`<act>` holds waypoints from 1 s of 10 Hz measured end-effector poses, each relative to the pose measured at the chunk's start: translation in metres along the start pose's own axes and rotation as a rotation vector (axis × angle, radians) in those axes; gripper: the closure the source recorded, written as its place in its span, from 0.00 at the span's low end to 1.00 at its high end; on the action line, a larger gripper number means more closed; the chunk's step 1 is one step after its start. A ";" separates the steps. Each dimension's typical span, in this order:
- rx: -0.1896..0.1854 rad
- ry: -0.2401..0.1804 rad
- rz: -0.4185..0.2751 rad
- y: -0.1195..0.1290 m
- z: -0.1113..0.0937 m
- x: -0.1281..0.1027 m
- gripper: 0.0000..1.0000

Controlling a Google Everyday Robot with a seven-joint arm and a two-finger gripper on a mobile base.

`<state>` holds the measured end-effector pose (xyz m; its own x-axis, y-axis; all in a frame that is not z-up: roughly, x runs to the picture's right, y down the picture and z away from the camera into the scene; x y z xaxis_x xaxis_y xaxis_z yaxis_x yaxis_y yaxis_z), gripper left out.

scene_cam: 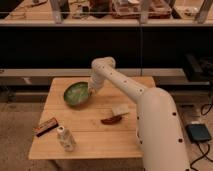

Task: Drag the ceramic bowl in a circle

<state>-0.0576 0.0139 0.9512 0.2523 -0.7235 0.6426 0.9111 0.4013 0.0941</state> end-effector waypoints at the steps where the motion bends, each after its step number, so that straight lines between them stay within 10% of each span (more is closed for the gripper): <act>1: -0.010 0.002 0.029 0.016 0.000 0.008 1.00; 5: -0.084 0.009 0.111 0.095 -0.012 0.004 1.00; 10: -0.116 -0.001 0.053 0.129 -0.054 -0.105 1.00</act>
<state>0.0506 0.1112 0.8545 0.3005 -0.7026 0.6450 0.9281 0.3711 -0.0282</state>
